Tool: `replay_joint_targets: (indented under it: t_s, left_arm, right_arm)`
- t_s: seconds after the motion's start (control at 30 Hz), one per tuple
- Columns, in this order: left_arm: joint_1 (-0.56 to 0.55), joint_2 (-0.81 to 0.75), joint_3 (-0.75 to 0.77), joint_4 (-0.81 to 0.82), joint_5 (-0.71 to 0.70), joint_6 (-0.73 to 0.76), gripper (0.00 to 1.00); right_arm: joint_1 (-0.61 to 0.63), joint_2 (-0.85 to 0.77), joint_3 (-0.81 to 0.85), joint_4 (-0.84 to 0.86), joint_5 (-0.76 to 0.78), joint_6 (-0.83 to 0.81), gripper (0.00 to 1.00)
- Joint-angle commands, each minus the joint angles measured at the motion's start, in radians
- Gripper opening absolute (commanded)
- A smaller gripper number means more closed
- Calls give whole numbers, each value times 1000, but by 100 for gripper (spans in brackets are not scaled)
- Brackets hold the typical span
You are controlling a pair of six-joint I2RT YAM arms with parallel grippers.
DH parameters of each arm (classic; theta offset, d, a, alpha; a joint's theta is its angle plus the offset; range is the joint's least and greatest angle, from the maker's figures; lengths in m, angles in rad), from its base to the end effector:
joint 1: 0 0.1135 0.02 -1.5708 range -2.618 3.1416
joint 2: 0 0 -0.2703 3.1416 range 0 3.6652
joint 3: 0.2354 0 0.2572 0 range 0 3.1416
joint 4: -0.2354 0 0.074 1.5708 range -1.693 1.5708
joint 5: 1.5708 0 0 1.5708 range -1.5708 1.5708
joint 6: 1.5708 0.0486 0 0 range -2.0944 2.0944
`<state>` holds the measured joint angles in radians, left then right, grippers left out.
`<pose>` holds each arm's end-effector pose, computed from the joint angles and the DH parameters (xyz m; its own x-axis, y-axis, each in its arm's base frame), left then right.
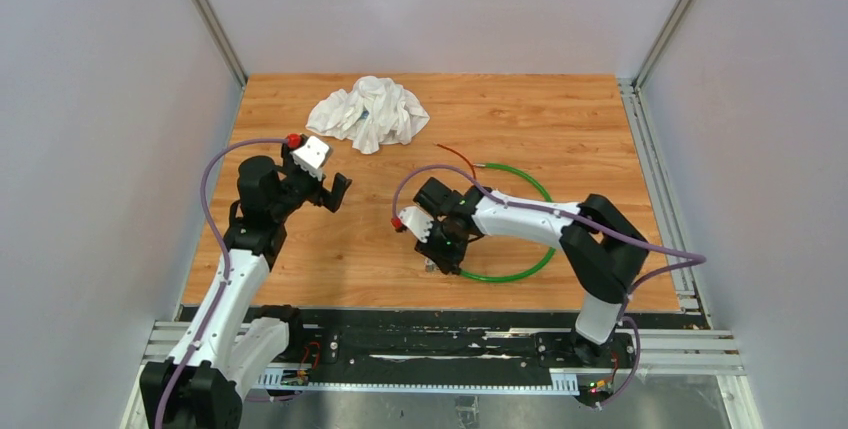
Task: Lock with the key
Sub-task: Move the lock to the center of the board, then pick up the lock from the center of the board.
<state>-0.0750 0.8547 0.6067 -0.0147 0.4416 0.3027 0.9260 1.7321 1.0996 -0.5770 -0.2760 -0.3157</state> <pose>0.2115 -0.0367 0.2835 -0.1043 0.2781 -0.9549 0.5347 0.8252 0.1819 0.1957 0.2823 0.1679 -0.2777 -0.8663 -0.4152 -0.9606 0.2444 0.1326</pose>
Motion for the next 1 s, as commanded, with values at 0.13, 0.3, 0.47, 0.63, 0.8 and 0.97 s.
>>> replay_joint_targets:
  t_s: [0.13,0.3,0.47,0.63,0.8,0.97]
  left_arm:
    - [-14,4,26,-3,-22,-33,98]
    - [-36,27,10,8,-35,-67,98]
    - [-97,78,17,-34,-18,-28,98]
    - [-183,142,32,-121,21,98,98]
    - [-222,188,37,-137,34,147,98]
    - [-247,213,20,-95,26,136,98]
  right_arm:
    - [4,59,198,65,-58,177,51]
    - [-141,-39,170,69,-15,117,62]
    - [-399,-6,224,69,12,-20,62]
    - [-567,148,320,85,23,-181,60]
    - [-654,328,488,-3,-6,-267,59]
    - [-661,425,566,-53,-35,-334,56]
